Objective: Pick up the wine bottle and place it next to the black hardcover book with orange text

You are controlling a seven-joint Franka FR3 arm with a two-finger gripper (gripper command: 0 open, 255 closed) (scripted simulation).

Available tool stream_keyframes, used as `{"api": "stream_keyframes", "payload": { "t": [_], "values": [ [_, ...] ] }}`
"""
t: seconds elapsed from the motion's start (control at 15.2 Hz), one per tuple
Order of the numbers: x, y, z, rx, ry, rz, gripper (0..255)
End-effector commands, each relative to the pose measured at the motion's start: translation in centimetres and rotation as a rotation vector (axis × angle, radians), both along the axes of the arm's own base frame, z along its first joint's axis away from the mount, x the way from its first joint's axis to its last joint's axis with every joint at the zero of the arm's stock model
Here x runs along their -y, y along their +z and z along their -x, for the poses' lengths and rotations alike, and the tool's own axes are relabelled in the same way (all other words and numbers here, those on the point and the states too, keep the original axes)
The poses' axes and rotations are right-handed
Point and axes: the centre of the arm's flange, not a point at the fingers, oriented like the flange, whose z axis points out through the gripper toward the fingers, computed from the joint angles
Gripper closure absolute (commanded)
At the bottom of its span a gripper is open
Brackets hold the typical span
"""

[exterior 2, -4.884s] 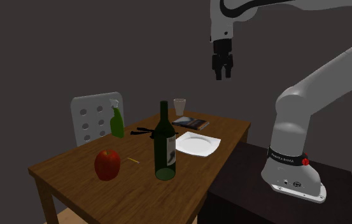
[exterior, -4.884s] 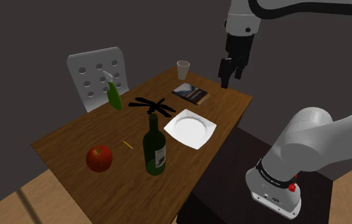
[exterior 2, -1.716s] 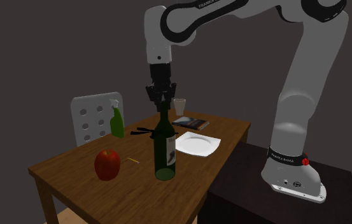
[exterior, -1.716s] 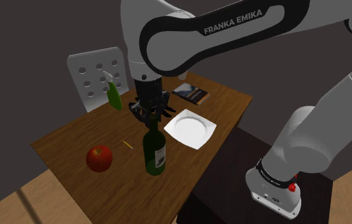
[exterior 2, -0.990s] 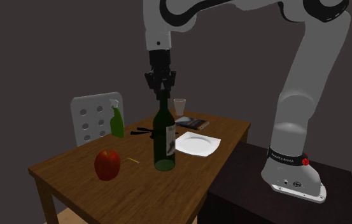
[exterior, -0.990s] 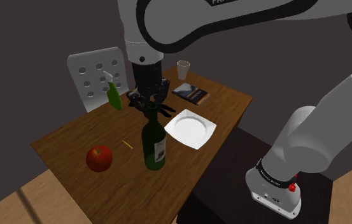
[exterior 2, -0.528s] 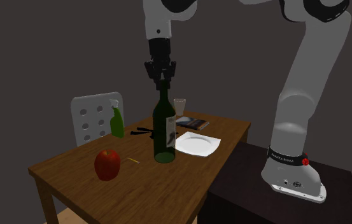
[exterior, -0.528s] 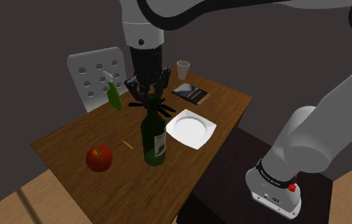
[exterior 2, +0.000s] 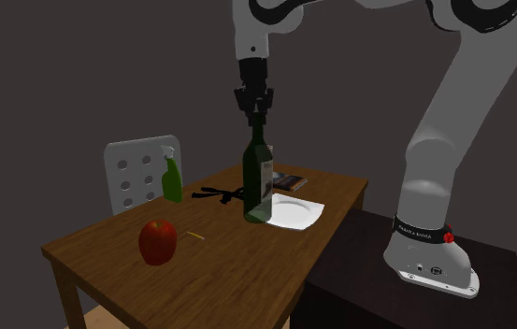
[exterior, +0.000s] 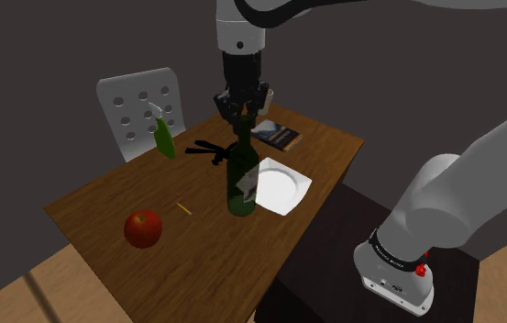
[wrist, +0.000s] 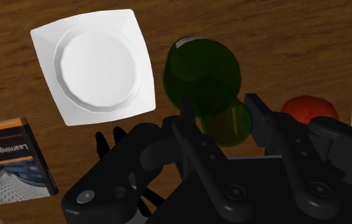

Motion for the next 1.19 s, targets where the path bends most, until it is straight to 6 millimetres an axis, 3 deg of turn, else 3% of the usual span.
{"api": "stream_keyframes", "payload": {
  "t": [0.0,1.12],
  "values": [
    [2.6,0.1,-0.3,0.001,0.002,-0.001,255],
    [24.8,0.1,-3.7,0.001,0.002,-0.001,255]
  ]
}}
